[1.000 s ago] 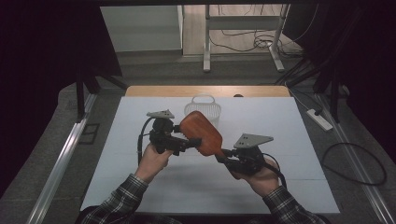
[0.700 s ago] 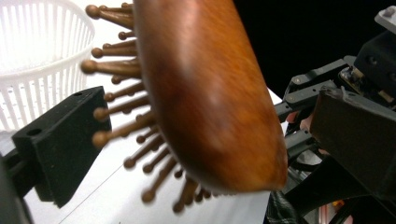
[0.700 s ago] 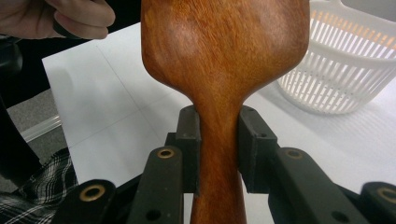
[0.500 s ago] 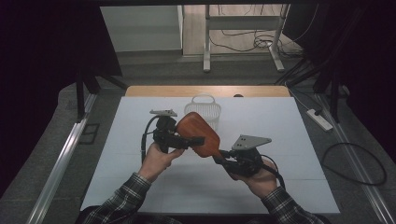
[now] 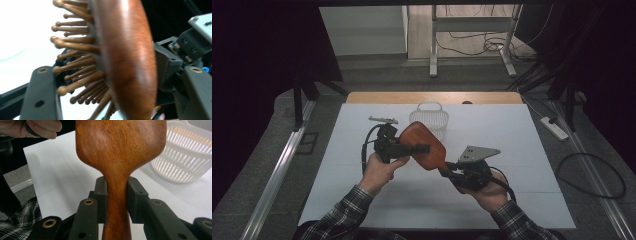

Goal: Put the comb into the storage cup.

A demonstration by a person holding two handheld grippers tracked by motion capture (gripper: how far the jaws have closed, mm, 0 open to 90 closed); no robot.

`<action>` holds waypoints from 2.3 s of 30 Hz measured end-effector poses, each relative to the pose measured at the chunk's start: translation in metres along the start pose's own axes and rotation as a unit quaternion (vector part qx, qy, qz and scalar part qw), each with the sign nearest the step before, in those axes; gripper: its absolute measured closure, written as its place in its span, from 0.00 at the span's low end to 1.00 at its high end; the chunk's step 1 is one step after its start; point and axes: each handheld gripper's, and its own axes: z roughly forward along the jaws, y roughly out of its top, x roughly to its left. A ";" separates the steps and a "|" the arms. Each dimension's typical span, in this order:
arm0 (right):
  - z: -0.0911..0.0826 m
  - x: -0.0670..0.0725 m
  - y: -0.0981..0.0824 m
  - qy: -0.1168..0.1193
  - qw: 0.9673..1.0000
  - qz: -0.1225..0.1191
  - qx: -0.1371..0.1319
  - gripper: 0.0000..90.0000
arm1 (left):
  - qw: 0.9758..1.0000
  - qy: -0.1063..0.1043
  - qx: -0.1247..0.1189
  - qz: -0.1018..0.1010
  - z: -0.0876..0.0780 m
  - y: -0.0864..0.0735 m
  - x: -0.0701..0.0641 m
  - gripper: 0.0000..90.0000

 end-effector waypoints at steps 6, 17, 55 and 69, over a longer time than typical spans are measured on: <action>0.005 0.001 -0.001 -0.005 1.000 -0.008 0.013 0.80 | 0.998 -0.046 -0.011 -0.029 -0.002 -0.003 0.010 0.52; 0.013 0.002 -0.003 -0.014 0.999 -0.015 0.029 0.79 | 0.999 -0.037 -0.005 -0.010 -0.002 -0.003 0.003 0.64; 0.004 -0.023 -0.016 0.002 0.994 0.045 0.101 0.09 | 0.996 0.060 -0.011 0.072 -0.022 0.021 -0.015 0.66; -0.011 -0.034 -0.038 -0.014 0.993 0.053 0.108 0.00 | 0.993 0.084 -0.018 0.076 -0.034 0.039 -0.014 0.66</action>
